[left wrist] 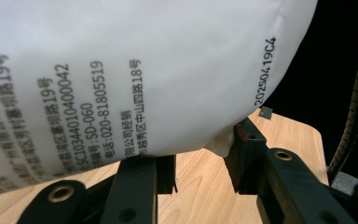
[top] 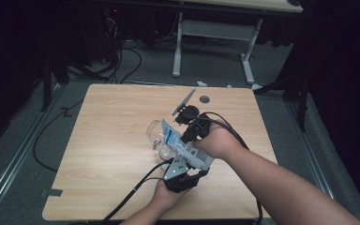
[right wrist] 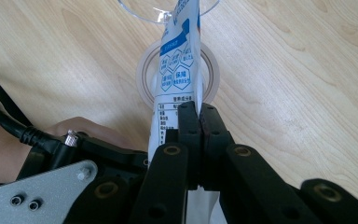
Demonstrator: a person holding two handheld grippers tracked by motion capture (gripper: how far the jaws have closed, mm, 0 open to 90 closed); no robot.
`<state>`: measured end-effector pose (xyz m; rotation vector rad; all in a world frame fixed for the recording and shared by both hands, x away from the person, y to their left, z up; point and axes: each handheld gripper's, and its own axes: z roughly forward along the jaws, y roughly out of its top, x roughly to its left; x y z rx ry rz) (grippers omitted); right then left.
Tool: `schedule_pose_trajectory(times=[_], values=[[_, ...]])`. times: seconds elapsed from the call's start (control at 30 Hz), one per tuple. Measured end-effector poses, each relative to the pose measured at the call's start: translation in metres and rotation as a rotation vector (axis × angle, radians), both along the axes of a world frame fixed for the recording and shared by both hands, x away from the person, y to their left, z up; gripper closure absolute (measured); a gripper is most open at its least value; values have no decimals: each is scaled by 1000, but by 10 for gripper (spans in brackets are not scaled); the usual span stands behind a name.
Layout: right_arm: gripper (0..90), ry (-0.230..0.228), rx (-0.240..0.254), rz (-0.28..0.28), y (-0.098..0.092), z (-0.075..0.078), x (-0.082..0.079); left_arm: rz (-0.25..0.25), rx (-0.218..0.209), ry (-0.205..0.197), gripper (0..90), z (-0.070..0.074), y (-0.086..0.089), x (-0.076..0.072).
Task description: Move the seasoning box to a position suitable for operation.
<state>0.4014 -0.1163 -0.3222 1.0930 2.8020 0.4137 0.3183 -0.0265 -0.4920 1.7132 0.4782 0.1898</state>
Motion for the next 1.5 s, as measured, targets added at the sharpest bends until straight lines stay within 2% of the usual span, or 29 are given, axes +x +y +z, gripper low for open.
schedule_pose_trajectory(times=[1.1,1.5], values=[[895,-2,14,0,-1,2,1,-6,10,-21,676,5,1,-1],[894,-3,16,0,-1,2,2,-8,6,-18,676,5,1,0]])
